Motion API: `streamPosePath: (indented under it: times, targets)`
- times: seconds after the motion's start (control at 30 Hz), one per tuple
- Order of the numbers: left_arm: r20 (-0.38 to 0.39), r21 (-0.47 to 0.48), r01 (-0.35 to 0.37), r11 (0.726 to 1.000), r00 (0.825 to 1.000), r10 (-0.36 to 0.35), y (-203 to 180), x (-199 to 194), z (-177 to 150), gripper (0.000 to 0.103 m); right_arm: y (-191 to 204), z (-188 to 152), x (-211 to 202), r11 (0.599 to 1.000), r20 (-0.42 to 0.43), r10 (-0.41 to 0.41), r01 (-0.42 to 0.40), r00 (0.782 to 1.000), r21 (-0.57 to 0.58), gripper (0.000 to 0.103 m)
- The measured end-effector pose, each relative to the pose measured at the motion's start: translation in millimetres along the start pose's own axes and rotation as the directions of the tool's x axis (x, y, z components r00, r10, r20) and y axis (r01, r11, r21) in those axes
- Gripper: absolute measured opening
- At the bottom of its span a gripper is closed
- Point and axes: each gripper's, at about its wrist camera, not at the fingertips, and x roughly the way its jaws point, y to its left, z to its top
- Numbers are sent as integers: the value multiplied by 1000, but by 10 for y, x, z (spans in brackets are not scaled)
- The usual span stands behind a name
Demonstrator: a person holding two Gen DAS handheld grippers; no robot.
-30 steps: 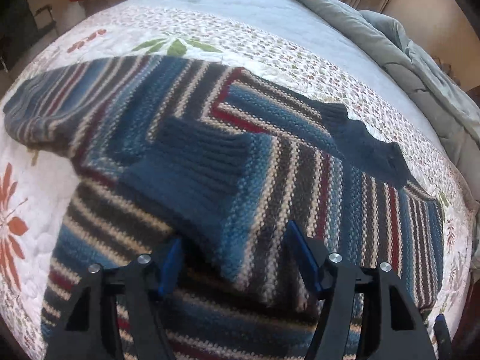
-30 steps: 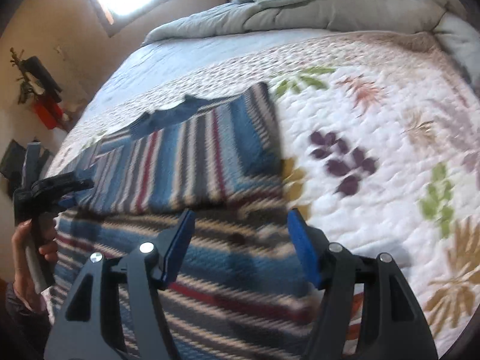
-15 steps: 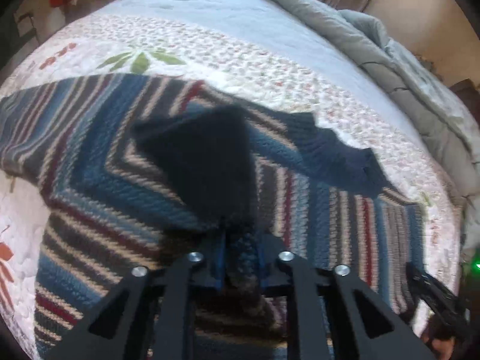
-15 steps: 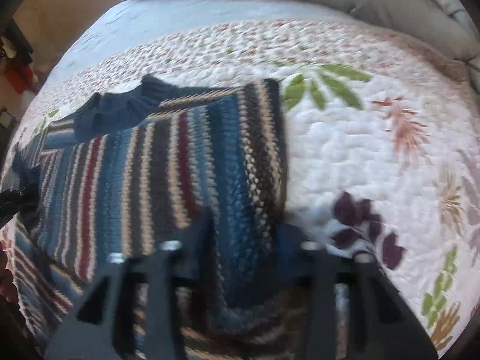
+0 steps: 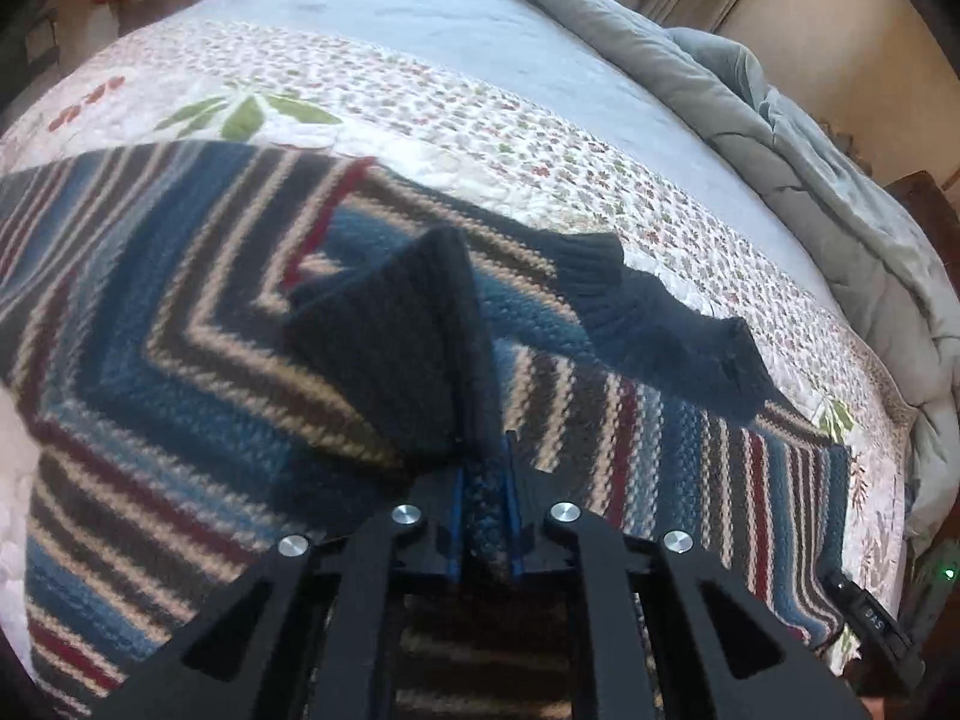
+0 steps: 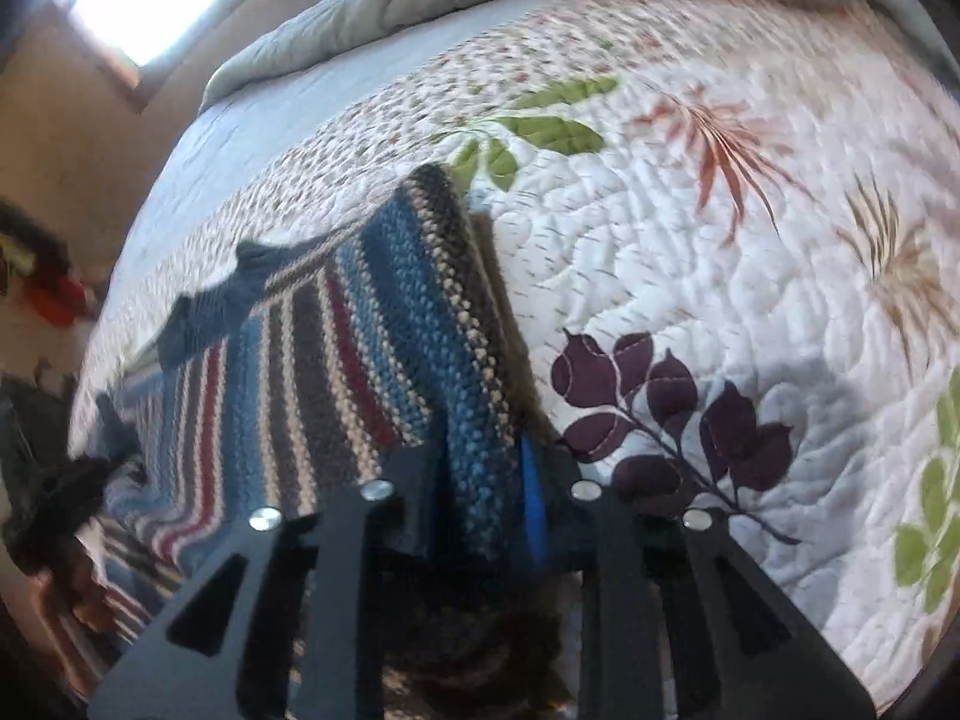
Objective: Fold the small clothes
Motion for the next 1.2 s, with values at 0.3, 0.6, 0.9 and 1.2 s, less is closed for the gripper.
streamPosePath:
  times: [0.3, 0.6, 0.9, 1.2]
  targets:
    - [-69, -73, -38, 997, 997, 33, 373, -295, -234, 51, -15, -441, -583, 994, -26, 21, -23, 999, -103, 53]
    - [-54, -84, -56, 995, 997, 51, 645, -529, -485, 58, 68, -1099, -826, 983, 4, -93, 93, 996, -156, 58]
    - [-35, -98, -156, 983, 988, 153, 458, -323, 77, 60, 345, -1435, -945, 988, 51, -42, 49, 998, -148, 62]
    - [-142, -61, -137, 989, 982, 128, 491, 98, 397, 60, 854, -1431, -938, 959, 29, 52, -42, 998, -281, 61]
